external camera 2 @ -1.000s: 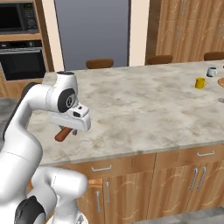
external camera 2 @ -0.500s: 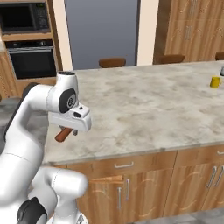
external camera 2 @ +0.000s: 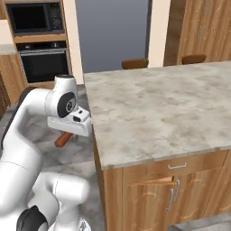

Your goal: Take the pizza cutter from the drawer on the left and place it on the dining counter for cutting.

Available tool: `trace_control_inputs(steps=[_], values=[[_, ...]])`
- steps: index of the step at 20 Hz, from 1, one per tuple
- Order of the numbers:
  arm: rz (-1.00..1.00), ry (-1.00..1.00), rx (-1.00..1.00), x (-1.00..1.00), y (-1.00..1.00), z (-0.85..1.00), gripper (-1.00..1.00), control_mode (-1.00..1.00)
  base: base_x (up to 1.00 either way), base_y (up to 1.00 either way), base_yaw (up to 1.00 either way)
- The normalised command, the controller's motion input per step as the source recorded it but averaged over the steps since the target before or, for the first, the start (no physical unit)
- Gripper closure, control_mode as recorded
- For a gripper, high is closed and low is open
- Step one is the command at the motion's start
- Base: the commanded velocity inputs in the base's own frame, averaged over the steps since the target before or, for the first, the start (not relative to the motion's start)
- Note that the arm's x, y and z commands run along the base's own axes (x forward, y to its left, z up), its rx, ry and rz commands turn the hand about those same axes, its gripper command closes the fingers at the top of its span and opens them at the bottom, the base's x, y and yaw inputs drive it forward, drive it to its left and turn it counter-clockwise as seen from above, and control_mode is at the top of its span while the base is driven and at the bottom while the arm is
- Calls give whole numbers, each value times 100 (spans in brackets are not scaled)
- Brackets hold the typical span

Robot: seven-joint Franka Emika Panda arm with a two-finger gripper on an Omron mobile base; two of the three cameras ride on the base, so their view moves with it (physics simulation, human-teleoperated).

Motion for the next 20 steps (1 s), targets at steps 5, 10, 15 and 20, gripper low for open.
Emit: trace_control_inputs(steps=[5, 10, 15, 20], values=[[0, 0, 0, 0, 0, 0, 100, 100, 55, 100, -38], [0, 0, 0, 0, 0, 0, 100, 100, 53, 100, -41], [0, 0, 0, 0, 0, 0, 100, 100, 51, 100, -41], [0, 0, 0, 0, 0, 0, 100, 100, 48, 100, -42]])
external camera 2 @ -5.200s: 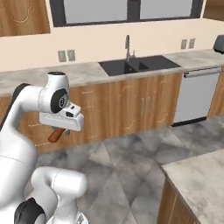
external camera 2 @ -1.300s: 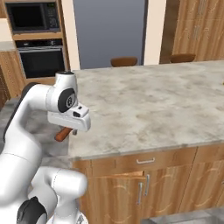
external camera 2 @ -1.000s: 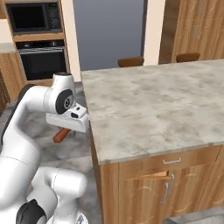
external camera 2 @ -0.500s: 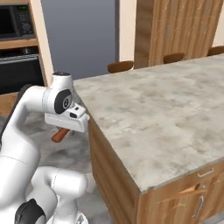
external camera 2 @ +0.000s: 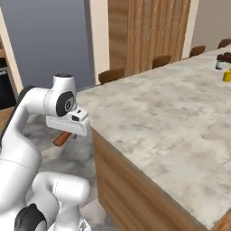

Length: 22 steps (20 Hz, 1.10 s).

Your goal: Take the pizza cutter from the drawer on the left and place it on the dining counter for cutting.

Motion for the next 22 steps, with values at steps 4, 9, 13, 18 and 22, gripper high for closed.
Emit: trace_control_inputs(steps=[4, 9, 13, 18, 22], values=[[0, 0, 0, 0, 0, 0, 100, 100, 33, 100, -42], [0, 0, 0, 0, 0, 0, 100, 100, 17, 100, -42], [0, 0, 0, 0, 0, 0, 100, 100, 3, 100, -45], [0, 0, 0, 0, 0, 0, 100, 100, -1, 100, -42], [0, 0, 0, 0, 0, 0, 100, 100, -16, 100, -38]])
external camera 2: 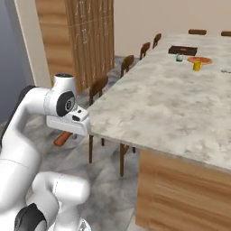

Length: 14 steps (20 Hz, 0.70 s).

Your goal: Take the pizza cutter from the drawer on the left and place it on the dining counter for cutting.

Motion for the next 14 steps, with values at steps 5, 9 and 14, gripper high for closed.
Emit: trace_control_inputs(steps=[5, 9, 14], values=[[0, 0, 0, 0, 0, 0, 100, 100, -45, 100, -37], [0, 0, 0, 0, 0, 0, 100, 100, -26, 100, -40], [0, 0, 0, 0, 0, 0, 100, 100, 4, 100, -40]])
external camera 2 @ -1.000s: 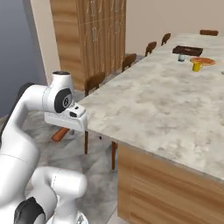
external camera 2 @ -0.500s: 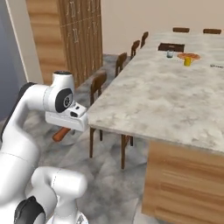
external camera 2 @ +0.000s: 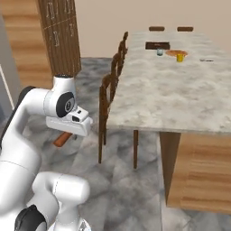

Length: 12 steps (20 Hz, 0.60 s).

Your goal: Take the pizza cutter from the drawer on the left and place it on the dining counter for cutting.

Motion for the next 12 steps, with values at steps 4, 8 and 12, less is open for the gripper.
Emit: trace_control_inputs(steps=[4, 8, 12], values=[[0, 0, 0, 0, 0, 0, 100, 100, 36, 100, -34], [0, 0, 0, 0, 0, 0, 100, 100, 89, 100, -29], [0, 0, 0, 0, 0, 0, 100, 100, 100, 100, -25]])
